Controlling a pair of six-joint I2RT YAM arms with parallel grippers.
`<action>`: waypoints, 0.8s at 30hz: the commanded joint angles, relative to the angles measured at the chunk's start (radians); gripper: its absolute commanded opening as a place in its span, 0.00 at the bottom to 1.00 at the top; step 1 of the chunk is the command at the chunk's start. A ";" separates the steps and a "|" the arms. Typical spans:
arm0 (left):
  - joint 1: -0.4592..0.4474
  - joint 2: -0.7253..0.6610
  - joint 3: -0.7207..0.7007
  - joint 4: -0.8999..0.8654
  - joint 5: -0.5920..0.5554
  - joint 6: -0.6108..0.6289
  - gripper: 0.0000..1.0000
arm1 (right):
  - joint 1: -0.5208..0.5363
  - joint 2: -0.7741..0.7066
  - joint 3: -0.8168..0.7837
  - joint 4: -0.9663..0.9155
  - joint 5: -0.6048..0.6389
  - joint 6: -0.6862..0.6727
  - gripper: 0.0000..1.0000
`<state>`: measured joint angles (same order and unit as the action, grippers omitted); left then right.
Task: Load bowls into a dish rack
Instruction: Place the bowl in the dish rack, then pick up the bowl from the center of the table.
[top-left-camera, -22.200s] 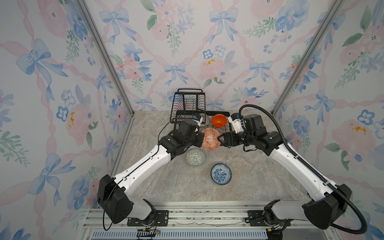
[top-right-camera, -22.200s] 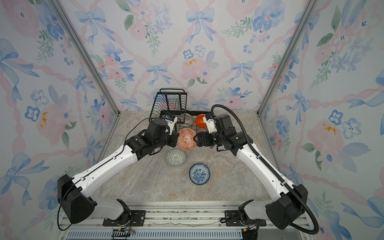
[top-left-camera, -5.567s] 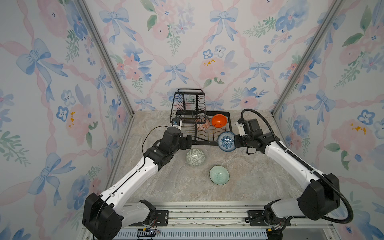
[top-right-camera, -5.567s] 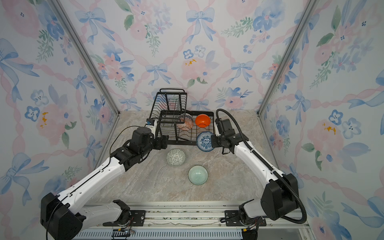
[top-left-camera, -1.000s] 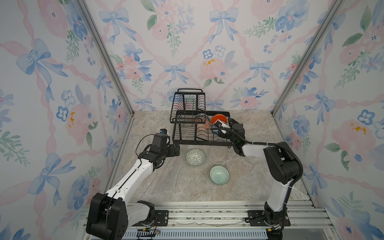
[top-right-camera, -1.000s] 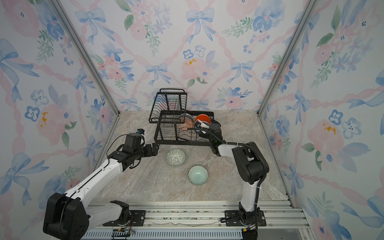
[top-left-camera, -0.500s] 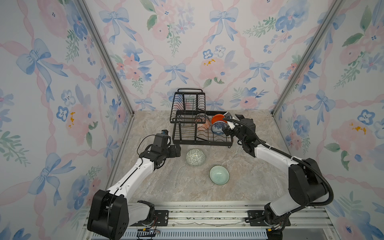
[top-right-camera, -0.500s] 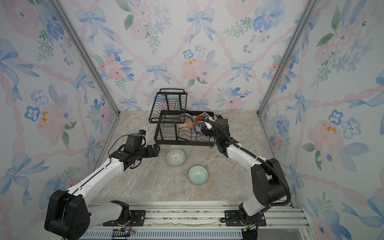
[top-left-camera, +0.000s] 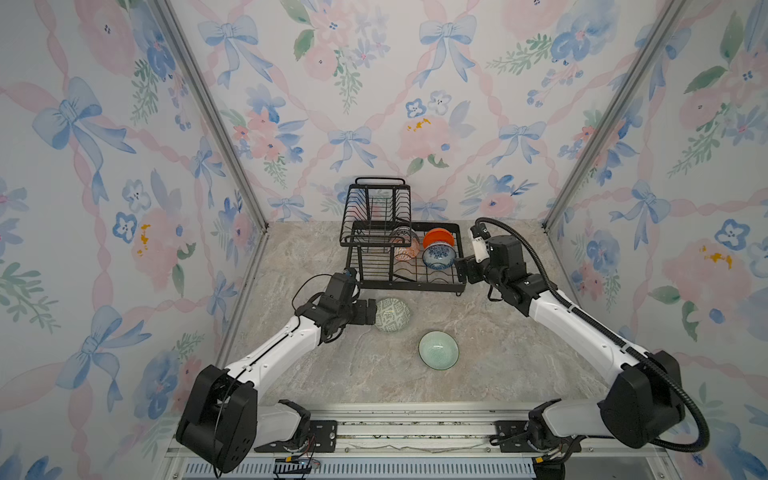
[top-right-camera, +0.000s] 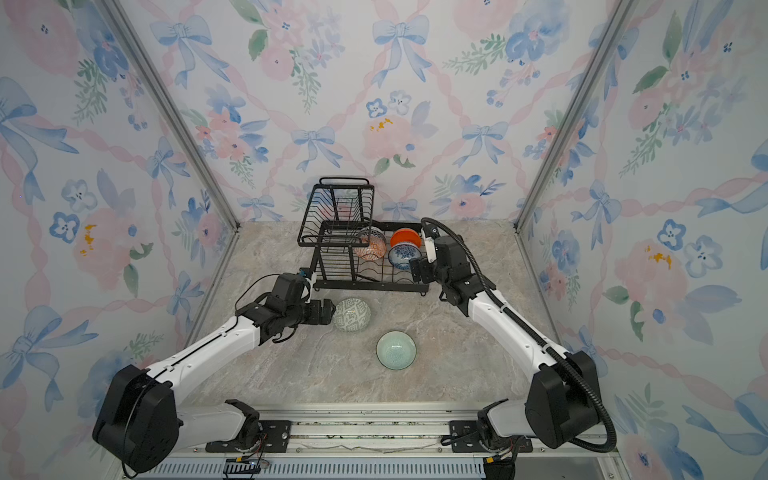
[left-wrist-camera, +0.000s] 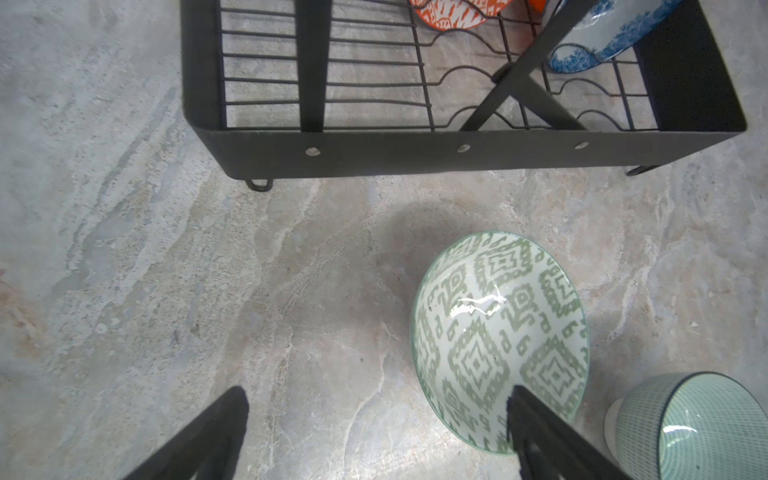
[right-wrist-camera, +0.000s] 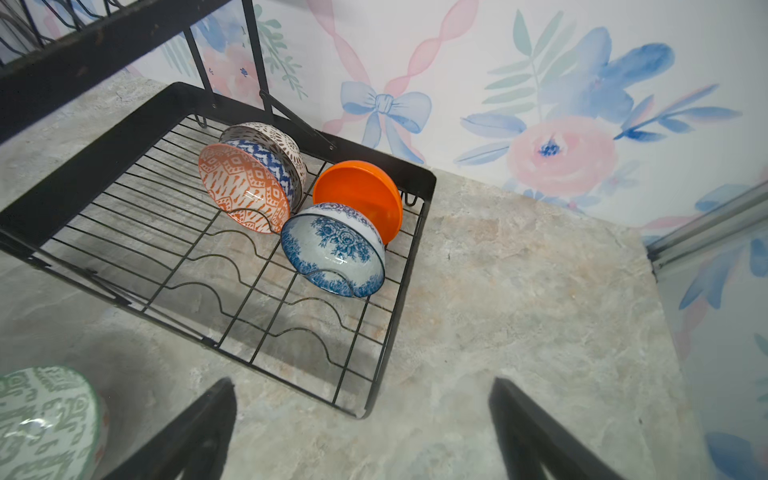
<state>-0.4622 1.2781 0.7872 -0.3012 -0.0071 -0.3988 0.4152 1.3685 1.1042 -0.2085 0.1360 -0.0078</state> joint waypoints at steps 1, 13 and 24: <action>-0.024 0.018 -0.006 0.004 -0.021 -0.023 0.98 | 0.010 -0.052 0.013 -0.155 -0.063 0.125 0.97; -0.059 0.082 -0.032 0.053 0.002 -0.050 0.98 | 0.016 -0.115 -0.080 -0.214 -0.113 0.187 0.97; -0.078 0.127 -0.042 0.077 0.008 -0.067 0.98 | 0.004 -0.014 -0.018 -0.342 -0.130 0.280 0.97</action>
<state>-0.5346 1.3872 0.7578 -0.2428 -0.0097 -0.4507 0.4206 1.3334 1.0512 -0.4675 0.0151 0.2283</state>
